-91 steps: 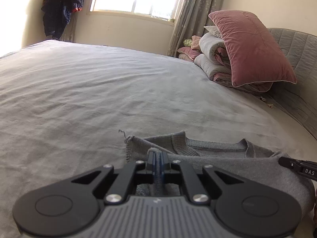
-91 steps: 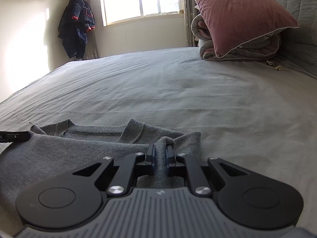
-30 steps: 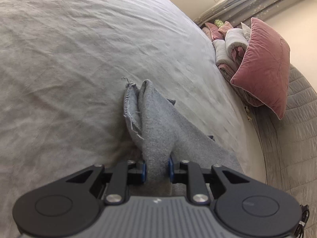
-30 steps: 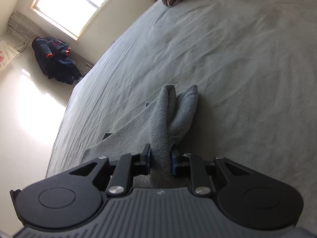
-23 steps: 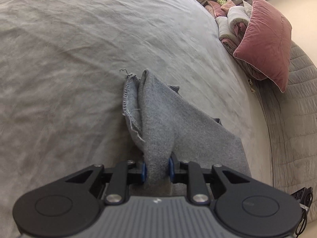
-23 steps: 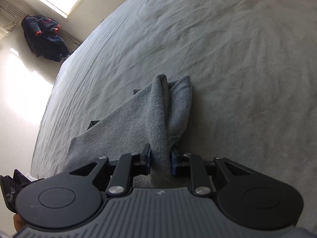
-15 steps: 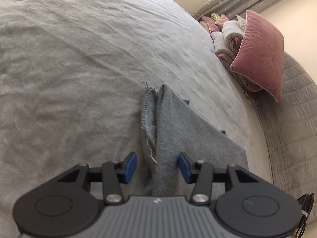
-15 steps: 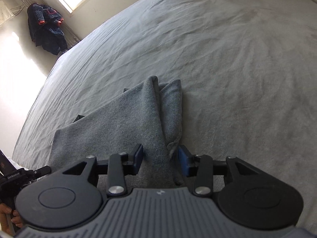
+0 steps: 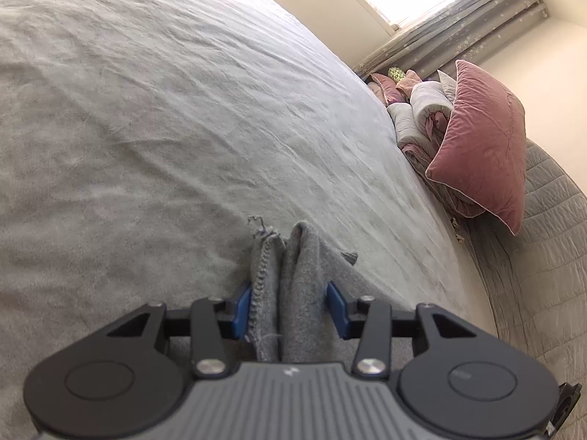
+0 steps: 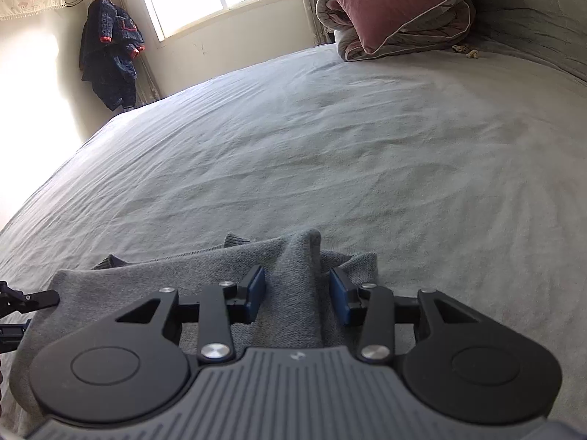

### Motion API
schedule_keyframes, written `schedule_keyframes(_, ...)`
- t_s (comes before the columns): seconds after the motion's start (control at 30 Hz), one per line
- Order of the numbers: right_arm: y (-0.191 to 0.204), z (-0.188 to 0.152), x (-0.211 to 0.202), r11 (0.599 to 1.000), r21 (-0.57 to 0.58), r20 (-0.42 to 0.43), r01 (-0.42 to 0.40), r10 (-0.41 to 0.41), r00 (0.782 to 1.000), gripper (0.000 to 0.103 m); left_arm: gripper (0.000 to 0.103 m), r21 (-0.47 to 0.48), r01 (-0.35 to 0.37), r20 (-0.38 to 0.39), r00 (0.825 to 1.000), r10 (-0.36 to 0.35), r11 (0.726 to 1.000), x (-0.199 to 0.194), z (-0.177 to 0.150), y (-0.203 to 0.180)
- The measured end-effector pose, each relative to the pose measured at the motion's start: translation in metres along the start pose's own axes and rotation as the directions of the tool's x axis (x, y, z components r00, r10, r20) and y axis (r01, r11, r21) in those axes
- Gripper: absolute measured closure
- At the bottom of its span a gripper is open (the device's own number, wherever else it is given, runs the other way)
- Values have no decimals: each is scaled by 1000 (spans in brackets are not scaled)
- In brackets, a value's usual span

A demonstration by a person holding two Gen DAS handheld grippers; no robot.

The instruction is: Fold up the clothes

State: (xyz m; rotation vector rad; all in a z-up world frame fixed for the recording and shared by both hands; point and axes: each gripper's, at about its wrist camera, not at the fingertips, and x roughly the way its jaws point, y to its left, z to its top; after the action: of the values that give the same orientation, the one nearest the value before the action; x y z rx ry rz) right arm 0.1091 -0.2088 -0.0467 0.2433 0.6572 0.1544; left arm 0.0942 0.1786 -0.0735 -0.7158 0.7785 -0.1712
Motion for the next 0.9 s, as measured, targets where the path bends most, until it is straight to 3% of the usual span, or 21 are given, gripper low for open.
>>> schedule_keyframes(0.03,1,-1,2,1000,-7,11,9,-9,1000,74,83,5,-3,2,1000,3,1000,0,0,0)
schedule_keyframes(0.07,3,-2,3,1000,-19,24,21,-20,1000,79,84,10,-5,4,1000,5,1000,0,0,-1)
schedule_keyframes(0.13,8,-3,3,998,-48,50,51,-48,998,81,84,20,-10,7,1000,10,1000,1,1,-2)
schedule_keyframes(0.23,15,-3,-2,994,-83,74,77,-71,995,81,75,35,-18,13,1000,18,999,2,1,-3)
schedule_keyframes(0.43,34,-2,-18,977,-172,154,128,-102,983,62,53,84,15,-42,999,-12,996,-6,-4,-2)
schedule_keyframes(0.53,47,-3,-31,972,-210,185,103,-64,981,59,52,109,39,-77,997,-31,993,-11,-8,-1)
schedule_keyframes(0.63,62,-8,-38,970,-244,148,-1,38,988,59,53,133,63,-113,992,-48,989,-16,-11,-1)
schedule_keyframes(0.7,76,-15,-37,956,-287,108,-59,94,990,61,55,149,80,-137,989,-60,986,-19,-13,0)
schedule_keyframes(0.77,90,-22,-32,935,-337,62,-107,136,989,86,67,140,88,-146,987,-68,986,-20,-13,0)
schedule_keyframes(0.9,110,-35,-11,907,-396,-30,-142,142,989,91,81,118,106,-154,984,-88,987,-22,-13,0)
